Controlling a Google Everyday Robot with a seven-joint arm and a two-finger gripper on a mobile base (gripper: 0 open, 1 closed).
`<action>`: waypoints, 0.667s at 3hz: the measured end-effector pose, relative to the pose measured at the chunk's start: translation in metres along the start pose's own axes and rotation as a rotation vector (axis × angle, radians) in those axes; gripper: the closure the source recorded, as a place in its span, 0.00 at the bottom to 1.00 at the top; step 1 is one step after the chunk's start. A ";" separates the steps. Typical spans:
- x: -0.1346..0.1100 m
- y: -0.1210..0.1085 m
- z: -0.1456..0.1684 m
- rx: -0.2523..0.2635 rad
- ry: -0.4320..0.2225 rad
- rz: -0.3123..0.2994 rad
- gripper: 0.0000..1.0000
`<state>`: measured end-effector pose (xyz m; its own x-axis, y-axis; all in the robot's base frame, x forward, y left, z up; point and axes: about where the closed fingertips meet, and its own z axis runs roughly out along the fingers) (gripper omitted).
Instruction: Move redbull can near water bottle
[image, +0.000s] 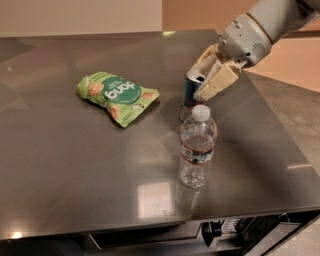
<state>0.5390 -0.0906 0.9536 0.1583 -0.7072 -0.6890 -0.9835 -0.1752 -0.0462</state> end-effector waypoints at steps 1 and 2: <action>0.004 0.016 0.000 -0.019 0.002 -0.029 1.00; 0.006 0.028 0.001 -0.035 0.008 -0.059 1.00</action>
Offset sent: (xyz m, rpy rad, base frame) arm -0.0770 -0.0330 -0.0134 -0.0735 0.0664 0.1997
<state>0.5124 -0.0991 0.9475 0.2170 -0.7003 -0.6801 -0.9687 -0.2404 -0.0616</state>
